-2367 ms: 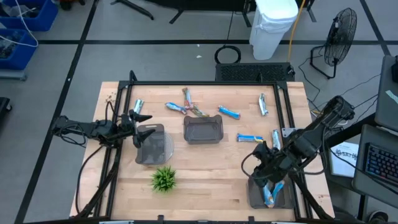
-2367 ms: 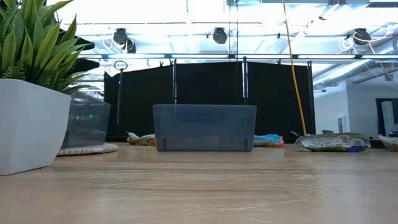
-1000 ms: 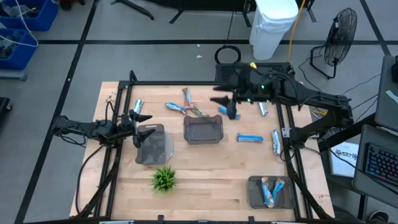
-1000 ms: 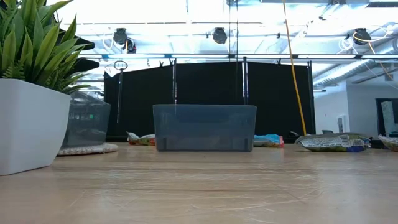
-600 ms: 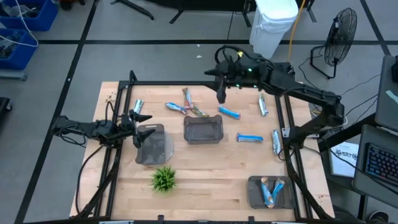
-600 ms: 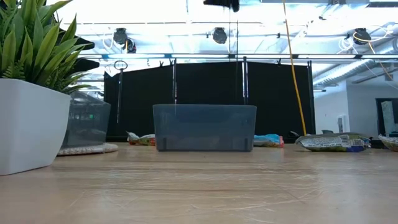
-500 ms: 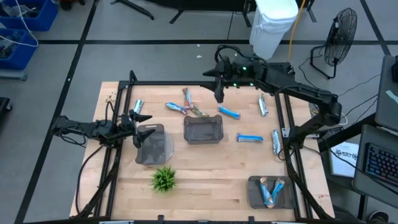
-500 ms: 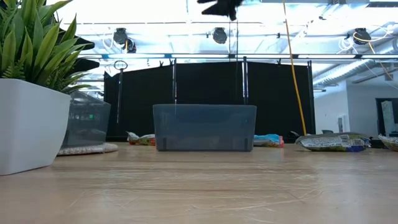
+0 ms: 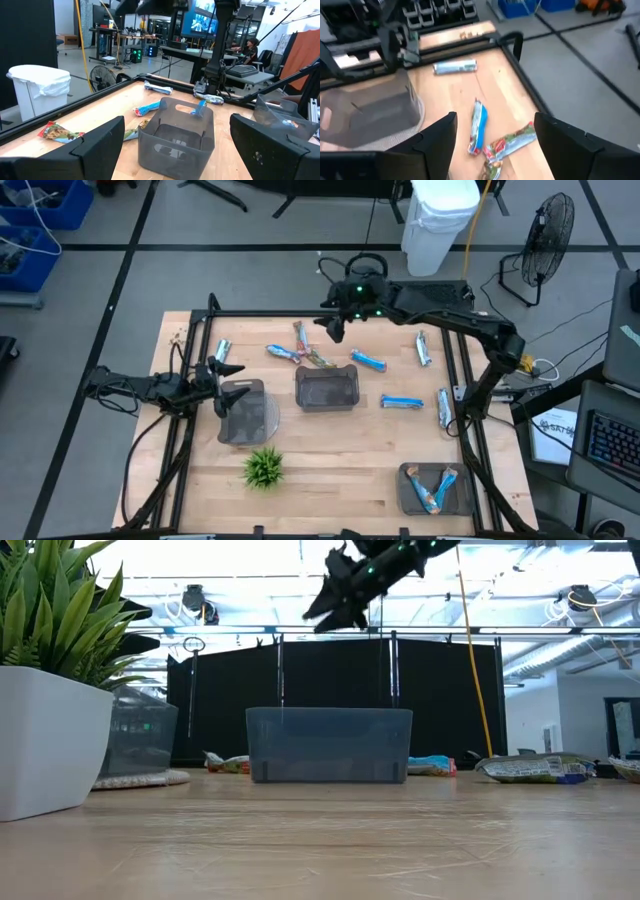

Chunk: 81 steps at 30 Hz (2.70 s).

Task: Pick and place Granola Bars by type
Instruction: Put the orange granola bar into the bottom black bin

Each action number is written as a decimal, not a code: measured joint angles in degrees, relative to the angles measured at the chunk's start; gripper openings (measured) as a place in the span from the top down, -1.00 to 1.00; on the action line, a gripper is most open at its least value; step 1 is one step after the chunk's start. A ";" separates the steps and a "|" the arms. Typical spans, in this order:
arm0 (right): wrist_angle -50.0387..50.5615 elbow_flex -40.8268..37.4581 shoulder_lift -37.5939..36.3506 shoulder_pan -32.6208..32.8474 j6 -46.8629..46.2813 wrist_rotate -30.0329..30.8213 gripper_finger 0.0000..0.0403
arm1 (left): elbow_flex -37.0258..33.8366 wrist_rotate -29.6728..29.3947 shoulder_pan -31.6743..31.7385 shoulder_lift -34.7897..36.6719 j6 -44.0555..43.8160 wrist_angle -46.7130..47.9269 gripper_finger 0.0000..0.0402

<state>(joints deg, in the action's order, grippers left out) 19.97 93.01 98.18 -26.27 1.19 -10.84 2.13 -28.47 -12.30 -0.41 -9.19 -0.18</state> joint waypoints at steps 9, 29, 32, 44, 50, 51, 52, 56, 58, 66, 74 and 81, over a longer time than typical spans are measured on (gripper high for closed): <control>2.05 0.02 6.42 -0.06 -0.99 -0.01 -0.26 | 0.00 0.00 0.00 -0.01 0.01 0.01 -0.80; 10.36 0.07 15.05 1.10 -5.05 -2.93 -0.26 | -0.01 0.00 -0.02 0.00 0.01 -0.01 -0.80; 10.39 0.04 16.23 1.32 -5.05 -2.88 -0.26 | 0.00 0.00 0.01 -0.02 0.00 -0.01 -0.80; 10.84 0.07 21.43 1.77 -5.08 -2.61 -0.26 | 0.00 0.00 0.01 0.00 0.02 -0.01 -0.80; 14.64 0.04 22.77 2.03 -3.68 -2.74 -0.26 | 0.00 0.00 -0.02 -0.02 0.00 -0.01 -0.80; 15.34 0.04 22.77 2.04 -3.48 -2.72 -0.26 | 0.00 0.00 0.00 0.00 0.02 -0.01 -0.80; 15.68 0.04 22.77 2.04 -3.34 -2.72 -0.26 | 0.00 0.00 0.00 -0.01 0.01 -0.01 -0.80; 15.08 0.04 22.83 2.02 -3.35 -2.66 -0.26 | 0.00 0.00 -0.02 -0.02 0.01 -0.01 -0.80; 15.24 0.04 22.84 2.02 -3.35 -2.66 -0.26 | 0.00 0.00 0.00 0.00 0.02 -0.01 -0.80; 14.84 0.04 23.44 2.02 -2.90 -1.75 -0.26 | 0.00 0.00 0.00 -0.01 0.02 -0.01 -0.80; 15.03 0.04 24.34 2.02 -2.45 -1.15 -0.26 | 0.00 -0.01 0.00 0.00 0.01 -0.01 -0.80; 16.12 0.04 24.25 2.02 -2.43 0.56 -0.26 | 0.00 0.00 0.00 -0.02 0.01 -0.01 -0.80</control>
<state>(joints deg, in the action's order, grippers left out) 36.09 93.06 122.43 -24.25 -1.23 -10.28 2.13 -28.47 -12.30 -0.43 -9.18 -0.19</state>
